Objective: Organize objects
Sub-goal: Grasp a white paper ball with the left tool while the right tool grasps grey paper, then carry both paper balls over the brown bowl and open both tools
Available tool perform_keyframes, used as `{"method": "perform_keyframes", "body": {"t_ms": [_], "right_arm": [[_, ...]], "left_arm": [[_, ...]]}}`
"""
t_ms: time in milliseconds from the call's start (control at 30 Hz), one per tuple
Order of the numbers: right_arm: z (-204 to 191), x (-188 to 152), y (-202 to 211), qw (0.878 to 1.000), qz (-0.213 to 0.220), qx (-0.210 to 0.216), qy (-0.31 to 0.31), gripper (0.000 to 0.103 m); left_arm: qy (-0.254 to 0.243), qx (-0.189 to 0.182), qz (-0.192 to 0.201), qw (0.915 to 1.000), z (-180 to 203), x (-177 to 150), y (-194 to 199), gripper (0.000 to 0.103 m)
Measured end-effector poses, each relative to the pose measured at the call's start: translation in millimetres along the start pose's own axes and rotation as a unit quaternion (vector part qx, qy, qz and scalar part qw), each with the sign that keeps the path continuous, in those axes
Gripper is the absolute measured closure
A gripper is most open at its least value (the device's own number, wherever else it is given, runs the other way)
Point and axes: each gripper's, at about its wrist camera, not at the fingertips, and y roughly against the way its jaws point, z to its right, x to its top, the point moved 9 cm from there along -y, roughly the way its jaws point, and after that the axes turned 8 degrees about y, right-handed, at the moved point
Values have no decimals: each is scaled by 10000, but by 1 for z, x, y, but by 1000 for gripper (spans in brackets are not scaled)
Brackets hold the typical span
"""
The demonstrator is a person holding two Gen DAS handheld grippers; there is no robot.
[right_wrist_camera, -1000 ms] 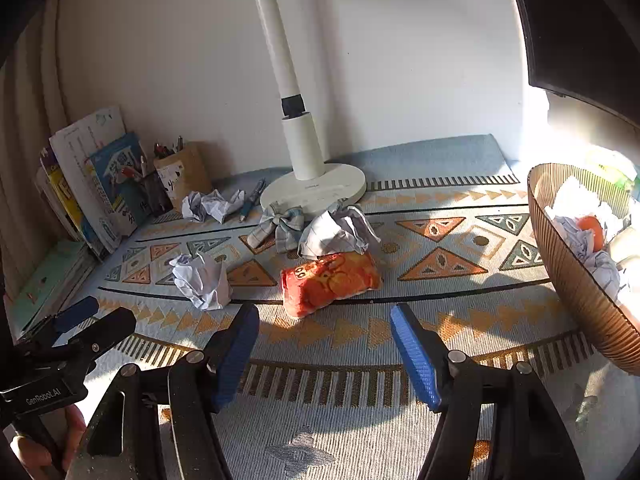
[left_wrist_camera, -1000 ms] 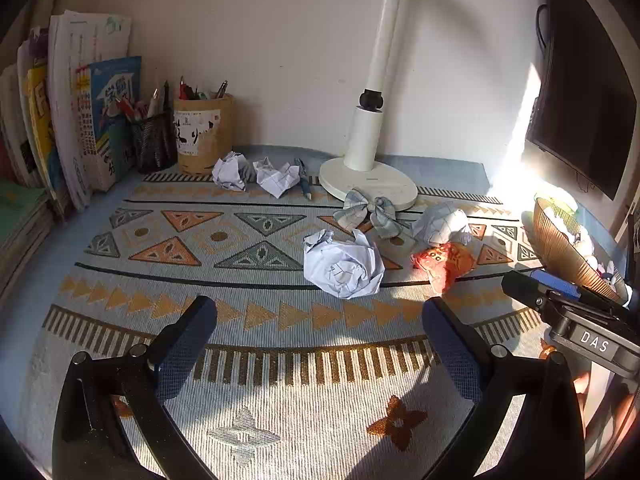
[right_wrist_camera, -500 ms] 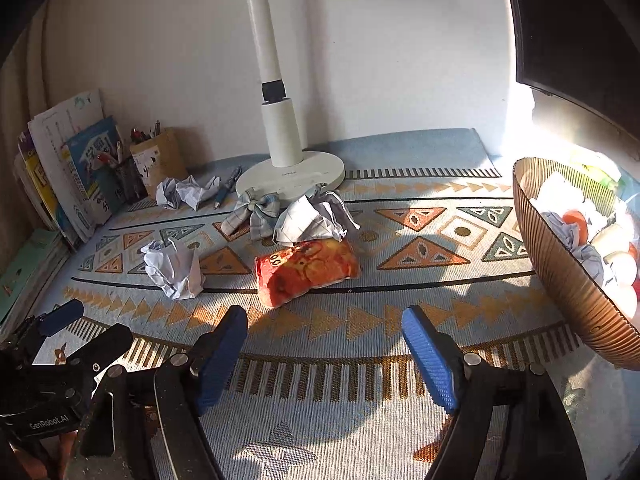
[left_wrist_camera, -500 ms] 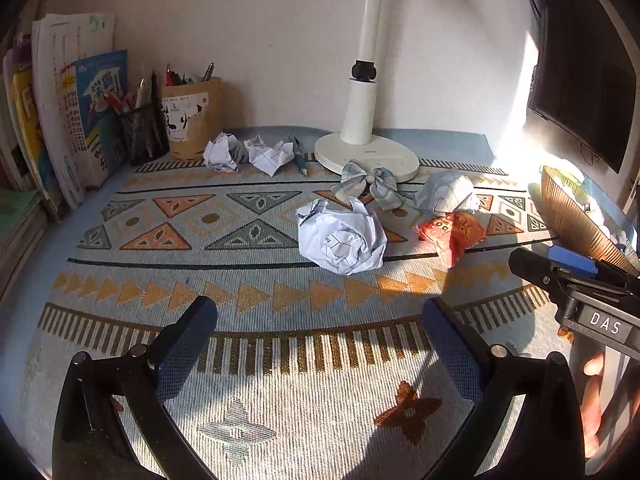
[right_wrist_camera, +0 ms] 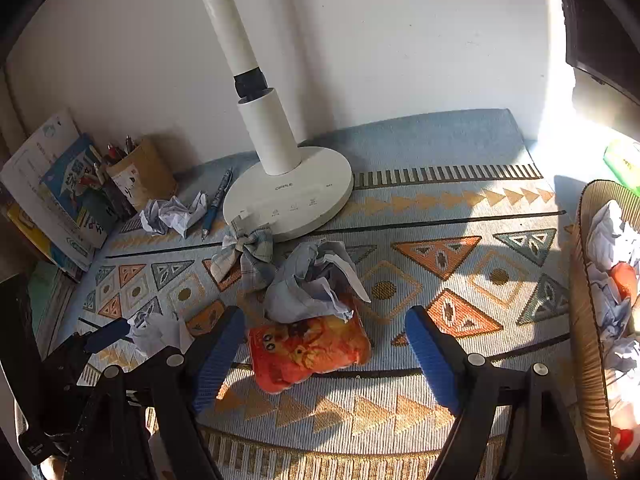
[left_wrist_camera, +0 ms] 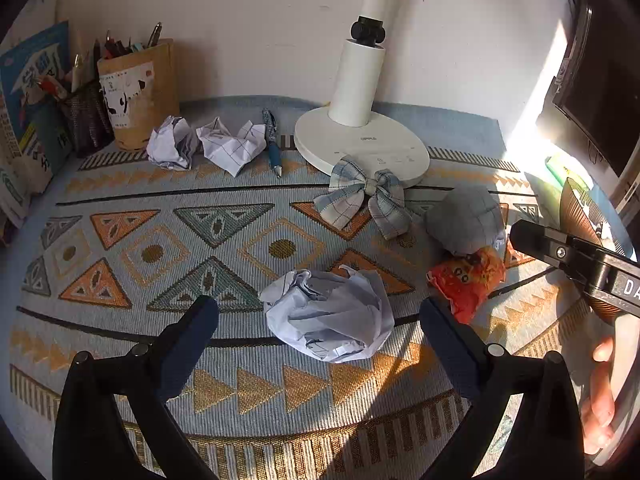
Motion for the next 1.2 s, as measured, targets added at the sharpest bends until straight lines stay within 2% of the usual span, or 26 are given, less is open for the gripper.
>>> {"method": "perform_keyframes", "body": {"t_ms": [100,167,200,233,333,367,500,567,633,733,800,900,1033,1100,1200], "right_arm": [[-1,10,-24,9997,-47,163,-149,22],[-1,12,-37,9993,-54,263,-253,25],[-2,11,-41,9993,-54,266,-256,29],[-3,10,-44,9992,-30,299,-251,40],[-5,5,-46,9986,106,411,-307,49],[-6,5,-43,9986,147,418,-290,55],[-10,14,-20,9978,535,359,-161,58],[-11,16,-1,9959,740,476,-191,58],[-11,15,24,9940,924,551,-211,58],[-2,9,72,9904,1260,542,-194,58],[17,1,106,9876,1516,322,-251,58],[65,-13,158,9819,1809,-319,-462,58],[140,-22,225,9647,2291,-653,-1126,58],[175,-28,245,9574,2386,-877,-1370,58],[221,-39,257,9491,2335,-1344,-1631,58]], "left_arm": [[179,-298,187,9992,-3,2,-1,9],[113,-287,177,9994,-2,-2,-5,30],[137,-363,175,9991,0,-2,-4,45],[135,-331,257,9990,0,-1,-2,44],[40,-288,282,9992,4,-2,-1,47],[10,-266,322,9991,4,0,0,48],[-100,-367,557,9977,10,4,11,50],[-189,-482,630,9967,16,4,18,50],[-268,-509,699,9959,24,3,28,50],[-425,-751,861,9925,51,9,53,50],[-589,-928,994,9890,76,14,74,50],[-828,-1305,1132,9815,124,18,100,50],[-991,-1773,1300,9705,194,22,117,50],[-1056,-1832,1431,9669,227,25,118,50],[-1203,-2054,1387,9613,276,23,110,50]]}}
